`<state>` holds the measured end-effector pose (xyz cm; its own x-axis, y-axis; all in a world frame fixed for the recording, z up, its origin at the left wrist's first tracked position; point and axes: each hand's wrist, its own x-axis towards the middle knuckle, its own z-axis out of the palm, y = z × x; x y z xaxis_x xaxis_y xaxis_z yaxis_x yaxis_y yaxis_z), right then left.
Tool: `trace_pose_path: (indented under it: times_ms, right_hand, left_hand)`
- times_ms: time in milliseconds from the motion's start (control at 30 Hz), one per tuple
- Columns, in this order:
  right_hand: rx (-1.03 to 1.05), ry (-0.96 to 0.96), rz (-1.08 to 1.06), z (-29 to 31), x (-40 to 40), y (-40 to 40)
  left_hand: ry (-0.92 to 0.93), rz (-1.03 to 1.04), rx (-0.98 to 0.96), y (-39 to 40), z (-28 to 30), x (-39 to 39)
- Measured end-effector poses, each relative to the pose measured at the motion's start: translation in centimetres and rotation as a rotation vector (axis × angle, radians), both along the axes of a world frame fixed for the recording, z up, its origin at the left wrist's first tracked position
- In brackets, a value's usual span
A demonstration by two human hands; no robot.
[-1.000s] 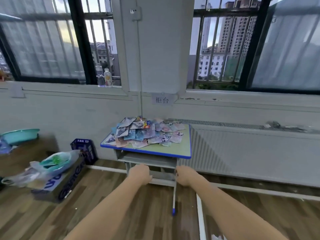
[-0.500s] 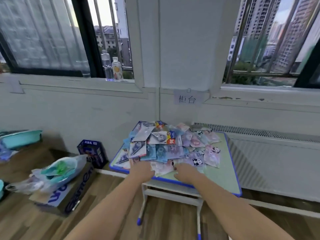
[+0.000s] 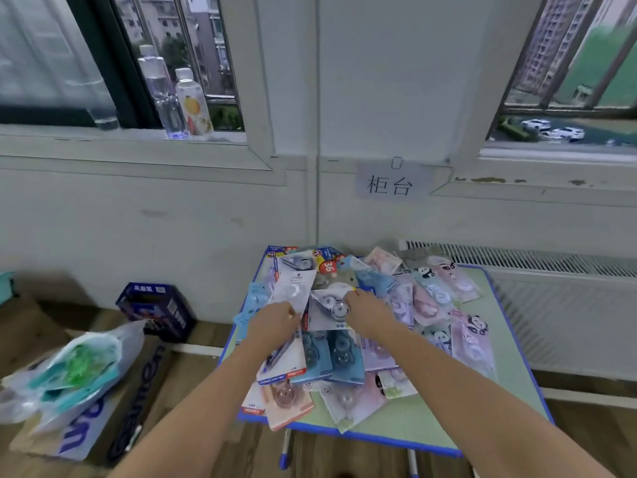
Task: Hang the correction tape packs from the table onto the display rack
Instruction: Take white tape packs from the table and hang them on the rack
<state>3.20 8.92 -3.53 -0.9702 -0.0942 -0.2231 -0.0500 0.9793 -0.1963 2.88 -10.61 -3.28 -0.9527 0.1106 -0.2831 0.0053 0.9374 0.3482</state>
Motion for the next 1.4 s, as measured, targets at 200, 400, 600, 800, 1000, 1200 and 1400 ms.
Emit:
trace_pose_path:
  times_ms: [200, 400, 600, 800, 1000, 1200, 1400]
  right_hand:
    - [-0.02, -0.052, -0.01, -1.1, -6.0, 1.1]
    - [-0.048, -0.185, 0.003, -1.5, -8.8, 3.0]
    - [-0.132, -0.222, -0.001, -1.8, -9.8, 4.1]
    - [-0.214, -0.197, -0.01, -1.4, -8.7, 3.2]
    - [-0.147, -0.128, -0.038, -1.9, -6.8, 0.8]
    - [-0.074, -0.119, -0.074, -2.5, -5.9, -1.1]
    - [-0.184, -0.175, -0.162, -1.9, -5.6, -1.5]
  left_hand:
    - [-0.071, 0.25, 0.102, -0.7, -1.4, -6.0]
    - [-0.193, 0.306, 0.191, -0.4, -3.1, -8.3]
    - [-0.148, 0.347, 0.177, -0.1, -3.7, -8.7]
    - [-0.163, 0.387, 0.283, 0.2, -3.9, -8.3]
    - [-0.164, 0.423, 0.347, -0.3, -5.0, -8.3]
    - [-0.174, 0.424, 0.401, -0.7, -5.9, -8.3]
    - [-0.211, 0.415, 0.499, -1.1, -5.9, -8.6]
